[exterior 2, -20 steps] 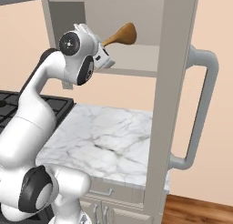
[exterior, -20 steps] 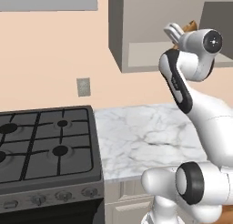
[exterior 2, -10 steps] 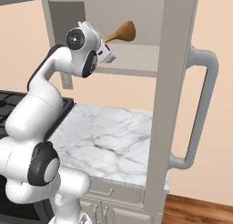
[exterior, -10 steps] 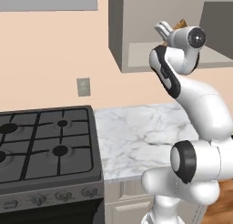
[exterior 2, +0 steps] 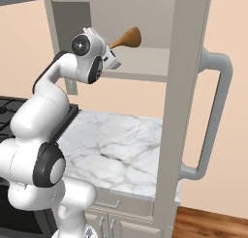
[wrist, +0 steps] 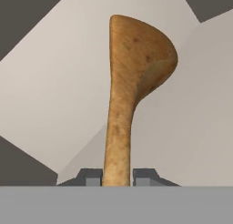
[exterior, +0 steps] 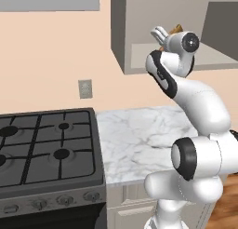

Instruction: Organize the utensils by type. Pick up the wooden spoons from the counter and place them in the open cabinet. Then pick up the metallic utensils from the counter and place them in the open drawer.

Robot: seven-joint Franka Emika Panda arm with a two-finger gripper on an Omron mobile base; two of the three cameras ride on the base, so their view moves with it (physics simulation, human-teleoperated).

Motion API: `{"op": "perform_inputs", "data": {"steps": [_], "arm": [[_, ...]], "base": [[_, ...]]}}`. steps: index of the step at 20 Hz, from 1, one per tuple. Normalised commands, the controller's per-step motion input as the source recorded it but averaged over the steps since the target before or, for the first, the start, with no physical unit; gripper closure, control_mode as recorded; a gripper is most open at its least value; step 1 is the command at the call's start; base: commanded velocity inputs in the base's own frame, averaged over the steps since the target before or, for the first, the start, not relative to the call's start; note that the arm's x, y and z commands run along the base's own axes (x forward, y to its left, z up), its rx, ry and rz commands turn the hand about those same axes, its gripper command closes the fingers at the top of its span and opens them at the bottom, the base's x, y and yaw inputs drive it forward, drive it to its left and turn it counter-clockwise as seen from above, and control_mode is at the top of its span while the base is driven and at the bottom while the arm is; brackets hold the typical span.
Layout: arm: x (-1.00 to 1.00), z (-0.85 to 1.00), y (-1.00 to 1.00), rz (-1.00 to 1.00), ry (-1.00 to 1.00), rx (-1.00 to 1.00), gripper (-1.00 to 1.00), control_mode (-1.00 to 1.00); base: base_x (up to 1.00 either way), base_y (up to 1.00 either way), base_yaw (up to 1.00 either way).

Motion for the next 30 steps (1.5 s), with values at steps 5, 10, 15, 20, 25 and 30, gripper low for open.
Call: {"op": "perform_inputs", "data": {"steps": [5, 10, 15, 20, 25, 30], "arm": [[0.02, -0.30, 0.05, 0.06, 0.00, 0.00, 1.00, -1.00], [0.26, -0.25, 0.10, 0.04, 0.00, 0.00, 1.00, -1.00], [0.79, -0.20, 0.25, 0.00, 0.00, 0.00, 1.00, -1.00], [0.57, -0.08, 0.23, 0.00, 0.00, 0.00, -1.00, -1.00], [0.00, -0.13, 0.03, 0.00, -0.06, 0.00, -1.00, -1.00], [0.00, -0.06, 0.00, 0.00, -0.02, 0.03, -1.00, -1.00]], "base": [[0.00, 0.00, 0.00], [0.00, 0.00, 0.00], [0.00, 0.00, 0.00], [0.00, 0.00, 0.00], [0.00, 0.00, 0.00], [0.00, 0.00, 0.00]]}}
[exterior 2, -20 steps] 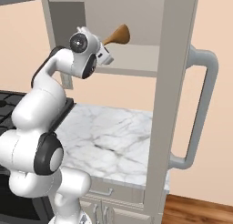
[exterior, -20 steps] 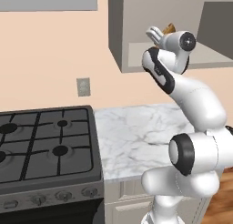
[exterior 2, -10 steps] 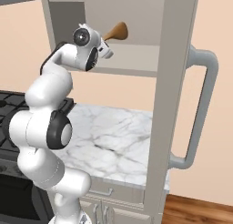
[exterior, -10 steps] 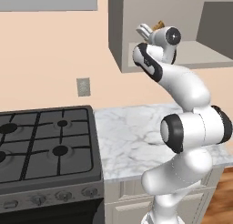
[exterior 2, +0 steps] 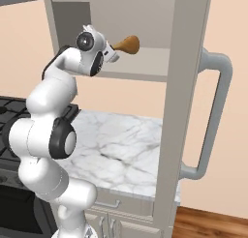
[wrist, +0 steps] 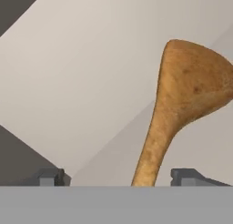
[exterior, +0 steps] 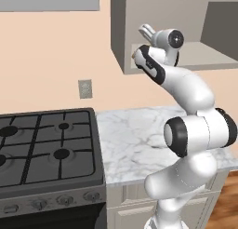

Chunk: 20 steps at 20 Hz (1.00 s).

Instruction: Organize the utensils by type. Pick up the wooden spoons from the counter and place them in the open cabinet. Then pick up the metallic utensils from the counter and place them in the open drawer.

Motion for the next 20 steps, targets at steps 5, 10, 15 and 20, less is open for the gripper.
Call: {"op": "perform_inputs", "data": {"steps": [5, 10, 15, 20], "arm": [[0.00, 0.02, 0.00, 0.02, 0.21, 0.03, -1.00, -1.00], [-0.31, 0.02, -0.03, 0.06, 0.25, 0.01, -1.00, -1.00], [-0.95, -0.08, -0.02, 0.04, -0.05, 0.00, -1.00, -1.00], [-1.00, -0.05, 0.00, 0.09, -0.12, 0.00, -1.00, -1.00]], "base": [[0.00, 0.00, 0.00], [0.00, 0.00, 0.00], [0.00, 0.00, 0.00], [0.00, 0.00, 0.00]]}}
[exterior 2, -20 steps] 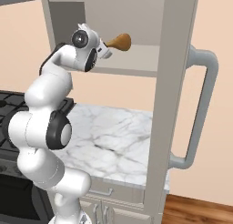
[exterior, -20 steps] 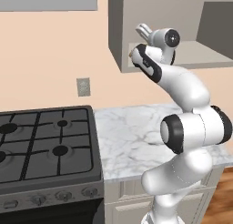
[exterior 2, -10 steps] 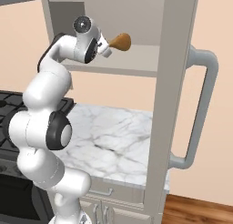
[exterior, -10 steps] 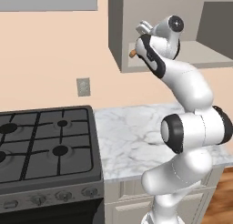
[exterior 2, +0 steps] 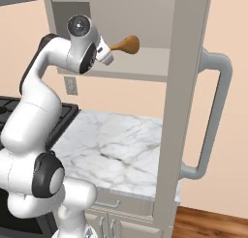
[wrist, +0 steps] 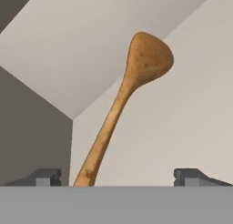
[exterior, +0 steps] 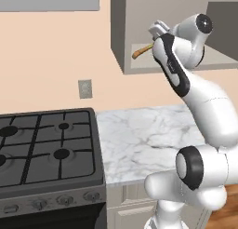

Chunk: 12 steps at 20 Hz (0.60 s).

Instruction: Organize the utensils by type. Pick up the wooden spoons from the counter and place them in the open cabinet. Then pick up the metallic utensils from the counter and place them in the open drawer.

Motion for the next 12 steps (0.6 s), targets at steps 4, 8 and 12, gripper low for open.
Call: {"op": "perform_inputs", "data": {"steps": [4, 8, 12], "arm": [[-1.00, -0.04, 0.00, 0.15, -0.01, 0.00, -1.00, -1.00], [-1.00, -0.05, 0.00, 0.15, 0.00, 0.00, -1.00, -1.00], [-1.00, -0.11, 0.03, 0.11, 0.05, 0.00, -1.00, -1.00]], "base": [[0.00, 0.00, 0.00], [0.00, 0.00, 0.00], [0.00, 0.00, 0.00]]}}
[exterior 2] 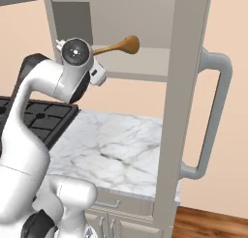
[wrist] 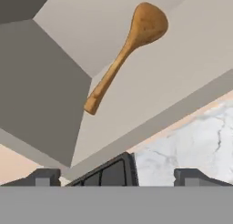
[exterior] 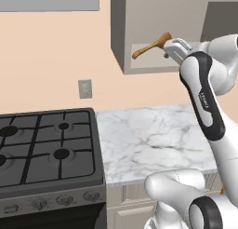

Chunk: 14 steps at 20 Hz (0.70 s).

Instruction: Organize the utensils by type. Pick up the wooden spoons from the counter and place them in the open cabinet. Then pick up the metallic utensils from the counter and place them in the open drawer.

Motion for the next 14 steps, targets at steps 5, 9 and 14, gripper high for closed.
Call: {"op": "perform_inputs", "data": {"steps": [5, 9, 14], "arm": [[-1.00, -0.62, 0.27, 0.08, 0.17, -0.11, -1.00, -1.00], [-0.95, -0.98, 0.41, 0.05, 0.21, -0.21, -1.00, -1.00], [-0.55, -0.97, 0.21, 0.03, 0.15, -0.25, -1.00, -1.00]], "base": [[0.00, 0.00, 0.00], [0.00, 0.00, 0.00], [0.00, 0.00, 0.00]]}}
